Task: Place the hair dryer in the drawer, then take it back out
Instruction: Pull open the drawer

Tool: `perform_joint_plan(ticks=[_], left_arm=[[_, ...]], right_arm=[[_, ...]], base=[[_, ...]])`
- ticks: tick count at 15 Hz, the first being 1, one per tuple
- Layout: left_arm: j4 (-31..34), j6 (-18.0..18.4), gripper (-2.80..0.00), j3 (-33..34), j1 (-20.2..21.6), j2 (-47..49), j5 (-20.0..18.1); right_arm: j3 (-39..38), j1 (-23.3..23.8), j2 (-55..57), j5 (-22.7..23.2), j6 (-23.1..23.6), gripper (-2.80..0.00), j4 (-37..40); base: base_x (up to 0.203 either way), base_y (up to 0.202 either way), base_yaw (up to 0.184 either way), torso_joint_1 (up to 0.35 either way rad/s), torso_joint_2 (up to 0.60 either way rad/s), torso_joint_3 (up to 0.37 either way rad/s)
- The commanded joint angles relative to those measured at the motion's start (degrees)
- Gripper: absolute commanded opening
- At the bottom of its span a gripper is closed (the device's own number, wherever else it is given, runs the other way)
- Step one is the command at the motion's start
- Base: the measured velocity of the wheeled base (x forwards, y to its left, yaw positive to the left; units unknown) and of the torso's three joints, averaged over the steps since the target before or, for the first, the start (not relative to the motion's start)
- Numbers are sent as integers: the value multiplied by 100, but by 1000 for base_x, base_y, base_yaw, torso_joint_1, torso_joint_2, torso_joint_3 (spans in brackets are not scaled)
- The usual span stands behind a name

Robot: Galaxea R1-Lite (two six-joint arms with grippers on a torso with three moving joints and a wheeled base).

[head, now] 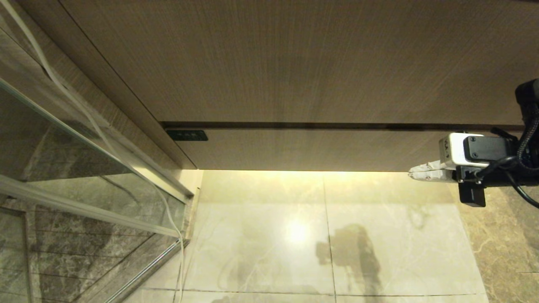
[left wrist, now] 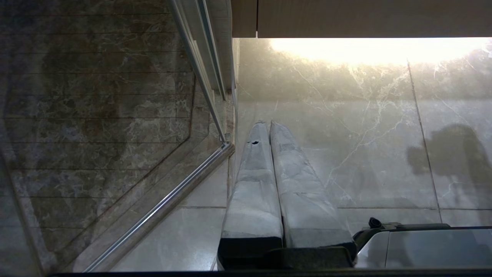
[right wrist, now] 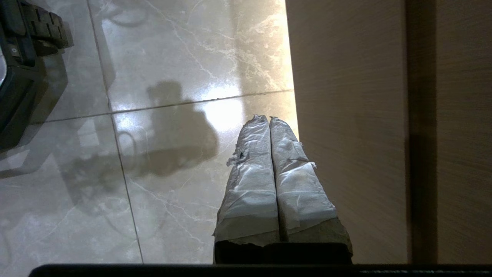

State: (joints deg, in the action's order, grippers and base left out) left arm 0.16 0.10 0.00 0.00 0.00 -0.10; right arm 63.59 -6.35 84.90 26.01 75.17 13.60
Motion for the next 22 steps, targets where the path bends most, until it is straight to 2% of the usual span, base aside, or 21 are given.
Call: perform_joint_plan(ticks=[1,5,6,17,22], left_arm=[[2,-1,-280,0,0,0,1],[2,-1,-280,0,0,0,1],[2,-1,-280,0,0,0,1],[2,-1,-280,0,0,0,1],[2,-1,-280,0,0,0,1]], right_arm=[[5,-7,61,18,42,-280,11],[6,-7,65,19,39,-280,1],[21,-7,130,18,26,-280,-196],[66,-24,281,-35,7,-280,-148],[198,55,325,-35,-213,-280,-183]], base=[[0,0,0,0,0,0],[0,0,0,0,0,0],[0,0,0,0,0,0],[0,0,0,0,0,0],[0,0,0,0,0,0]])
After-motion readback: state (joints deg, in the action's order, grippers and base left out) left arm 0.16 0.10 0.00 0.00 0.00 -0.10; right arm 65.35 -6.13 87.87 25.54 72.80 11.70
